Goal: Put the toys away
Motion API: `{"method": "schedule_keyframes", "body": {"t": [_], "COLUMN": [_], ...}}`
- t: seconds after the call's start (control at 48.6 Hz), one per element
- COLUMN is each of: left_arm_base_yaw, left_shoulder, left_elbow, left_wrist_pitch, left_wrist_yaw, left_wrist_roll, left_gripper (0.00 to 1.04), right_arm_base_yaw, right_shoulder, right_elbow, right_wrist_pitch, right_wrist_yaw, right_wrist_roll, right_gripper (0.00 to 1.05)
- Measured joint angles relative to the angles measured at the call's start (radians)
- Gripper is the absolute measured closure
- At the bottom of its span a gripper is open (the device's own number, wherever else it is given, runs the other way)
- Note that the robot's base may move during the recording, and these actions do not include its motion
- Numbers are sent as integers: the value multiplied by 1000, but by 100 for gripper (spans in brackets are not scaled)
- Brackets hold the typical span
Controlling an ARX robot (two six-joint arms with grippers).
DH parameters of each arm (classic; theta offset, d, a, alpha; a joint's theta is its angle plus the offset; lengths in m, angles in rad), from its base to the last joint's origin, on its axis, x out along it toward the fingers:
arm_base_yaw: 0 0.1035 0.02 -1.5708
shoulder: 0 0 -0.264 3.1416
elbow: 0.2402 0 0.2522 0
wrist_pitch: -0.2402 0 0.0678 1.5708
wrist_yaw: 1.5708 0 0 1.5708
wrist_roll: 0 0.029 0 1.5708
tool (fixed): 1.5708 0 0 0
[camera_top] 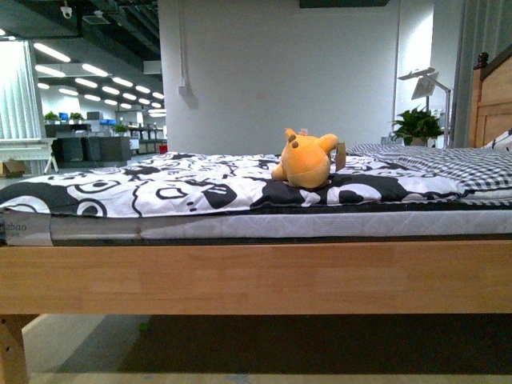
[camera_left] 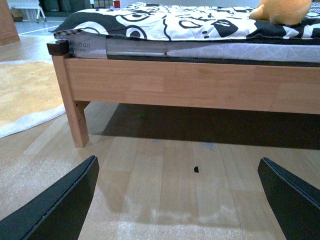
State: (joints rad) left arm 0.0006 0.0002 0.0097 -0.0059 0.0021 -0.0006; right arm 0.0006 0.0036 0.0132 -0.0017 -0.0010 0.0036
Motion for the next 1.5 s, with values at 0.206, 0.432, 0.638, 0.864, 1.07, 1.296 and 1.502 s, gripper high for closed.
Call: {"method": "schedule_keyframes", "body": {"t": [0.206,0.432,0.638,0.864,1.07,1.296,1.502], "left_arm_base_yaw": [0,0,0,0,0,0,0], "left_shoulder": [0,0,0,0,0,0,0], "left_elbow": [0,0,0,0,0,0,0], "left_wrist_pitch": [0,0,0,0,0,0,0], "left_wrist_yaw": [-1,-1,-2,0,0,-2,-2], "left_wrist_roll": [0,0,0,0,0,0,0], "left_gripper": [6,6,6,6,6,6,6], "right_arm_base_yaw": [0,0,0,0,0,0,-37], "right_shoulder": [0,0,0,0,0,0,31], "right_elbow": [0,0,0,0,0,0,12], "right_wrist_pitch": [0,0,0,0,0,0,-25], "right_wrist_yaw": [0,0,0,0,0,0,-89], "right_wrist_roll": [0,0,0,0,0,0,48], "right_gripper": [0,0,0,0,0,0,0]}}
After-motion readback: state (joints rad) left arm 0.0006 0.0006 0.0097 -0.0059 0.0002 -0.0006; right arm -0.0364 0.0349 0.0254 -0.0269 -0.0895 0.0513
